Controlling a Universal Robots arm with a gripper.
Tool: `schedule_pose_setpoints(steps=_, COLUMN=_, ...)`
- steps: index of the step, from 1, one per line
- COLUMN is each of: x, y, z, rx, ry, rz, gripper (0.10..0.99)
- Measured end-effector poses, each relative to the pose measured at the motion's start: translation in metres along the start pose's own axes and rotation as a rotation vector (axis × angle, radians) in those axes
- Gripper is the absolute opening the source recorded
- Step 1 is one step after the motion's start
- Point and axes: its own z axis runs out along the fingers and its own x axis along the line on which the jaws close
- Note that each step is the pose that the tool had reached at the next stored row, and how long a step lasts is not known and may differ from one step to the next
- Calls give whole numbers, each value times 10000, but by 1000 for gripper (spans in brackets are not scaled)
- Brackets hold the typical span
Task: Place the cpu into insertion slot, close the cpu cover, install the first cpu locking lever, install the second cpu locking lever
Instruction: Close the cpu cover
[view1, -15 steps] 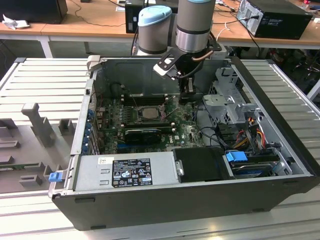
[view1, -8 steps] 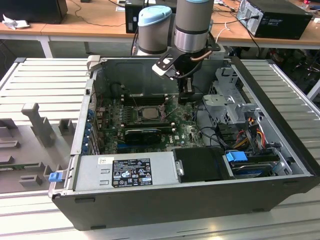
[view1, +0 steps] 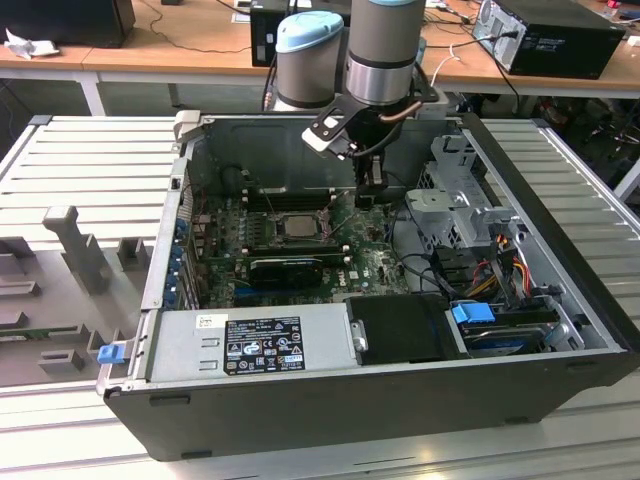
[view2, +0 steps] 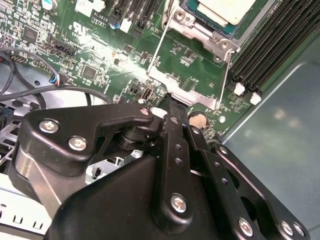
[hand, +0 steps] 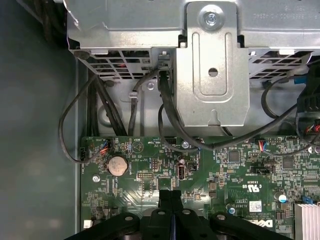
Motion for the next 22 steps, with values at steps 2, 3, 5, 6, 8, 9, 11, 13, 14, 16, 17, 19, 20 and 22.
schedule_pose_setpoints(steps=2, x=0, y=-12, z=-1, rx=0, ry=0, rz=0, gripper=106)
schedule_pose_setpoints(steps=3, x=0, y=-16, z=-1, rx=0, ry=0, rz=1, gripper=106)
schedule_pose_setpoints(steps=5, x=0, y=-24, z=-1, rx=0, ry=0, rz=0, gripper=106)
schedule_pose_setpoints(steps=6, x=0, y=-27, z=-1, rx=0, ry=0, rz=0, gripper=106)
schedule_pose_setpoints(steps=8, x=-1, y=-34, z=-2, rx=0, ry=-1, rz=0, gripper=106)
schedule_pose_setpoints(steps=9, x=-1, y=-40, z=-2, rx=0, ry=0, rz=1, gripper=106)
schedule_pose_setpoints(steps=11, x=-1, y=-48, z=-3, rx=0, ry=0, rz=0, gripper=106)
schedule_pose_setpoints(steps=13, x=-1, y=-56, z=-3, rx=0, ry=0, rz=0, gripper=106)
schedule_pose_setpoints(steps=14, x=-1, y=-61, z=-3, rx=0, ry=0, rz=0, gripper=106)
schedule_pose_setpoints(steps=16, x=-1, y=-74, z=-4, rx=0, ry=-1, rz=1, gripper=106)
schedule_pose_setpoints(steps=17, x=-1, y=-79, z=-4, rx=0, ry=0, rz=1, gripper=106)
schedule_pose_setpoints(steps=19, x=-1, y=-91, z=-5, rx=0, ry=0, rz=0, gripper=106)
schedule_pose_setpoints(steps=20, x=-2, y=-96, z=-5, rx=0, ry=0, rz=0, gripper=106)
schedule_pose_setpoints(steps=22, x=-2, y=-104, z=-6, rx=0, ry=0, rz=0, gripper=106)
